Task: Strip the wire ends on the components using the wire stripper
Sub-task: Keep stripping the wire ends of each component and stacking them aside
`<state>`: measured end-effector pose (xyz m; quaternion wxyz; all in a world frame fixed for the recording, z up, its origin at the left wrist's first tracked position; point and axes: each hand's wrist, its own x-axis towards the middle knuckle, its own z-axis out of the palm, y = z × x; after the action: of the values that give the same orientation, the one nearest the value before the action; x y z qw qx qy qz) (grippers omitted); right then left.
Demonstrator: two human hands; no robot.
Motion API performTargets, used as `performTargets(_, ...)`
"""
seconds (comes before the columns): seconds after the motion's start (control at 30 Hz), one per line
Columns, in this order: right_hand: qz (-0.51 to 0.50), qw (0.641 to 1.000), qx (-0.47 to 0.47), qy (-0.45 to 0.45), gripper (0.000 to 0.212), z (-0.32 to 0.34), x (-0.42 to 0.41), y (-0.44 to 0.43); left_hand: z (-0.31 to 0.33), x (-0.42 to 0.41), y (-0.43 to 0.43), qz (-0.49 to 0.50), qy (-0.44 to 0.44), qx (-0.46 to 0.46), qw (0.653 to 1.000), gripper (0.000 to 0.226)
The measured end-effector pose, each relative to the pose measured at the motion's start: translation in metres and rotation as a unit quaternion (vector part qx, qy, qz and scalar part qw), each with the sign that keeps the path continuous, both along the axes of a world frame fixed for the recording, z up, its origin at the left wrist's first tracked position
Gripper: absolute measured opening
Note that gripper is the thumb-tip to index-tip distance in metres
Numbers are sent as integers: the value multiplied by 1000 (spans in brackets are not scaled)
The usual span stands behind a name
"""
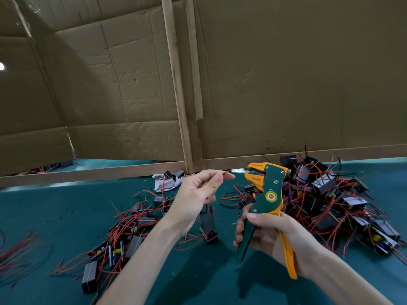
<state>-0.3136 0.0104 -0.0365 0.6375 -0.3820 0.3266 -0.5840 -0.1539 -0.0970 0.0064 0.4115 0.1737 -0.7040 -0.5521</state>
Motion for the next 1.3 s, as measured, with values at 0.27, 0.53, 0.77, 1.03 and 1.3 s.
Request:
performTargets(0.27,39,999,-18,21,28,-10,0,-4,0,-1,2,54,6,0,999,16)
performTargets(0.53,80,995,-40,34,18,-2,-1,2,6,3,2,31,12,22,999,5)
performTargets(0.77,94,993,-53,51,23,0,5,6,9,5,3,26,4,6,1000,5)
performTargets(1.03,71,994,-39,72,27,-1,4,3,9,6,4,9,-12,-5,1000,5)
performTargets(1.3,34,995,-1,89,35,2,9,12,11,7,6,-16,0,11,1000,9)
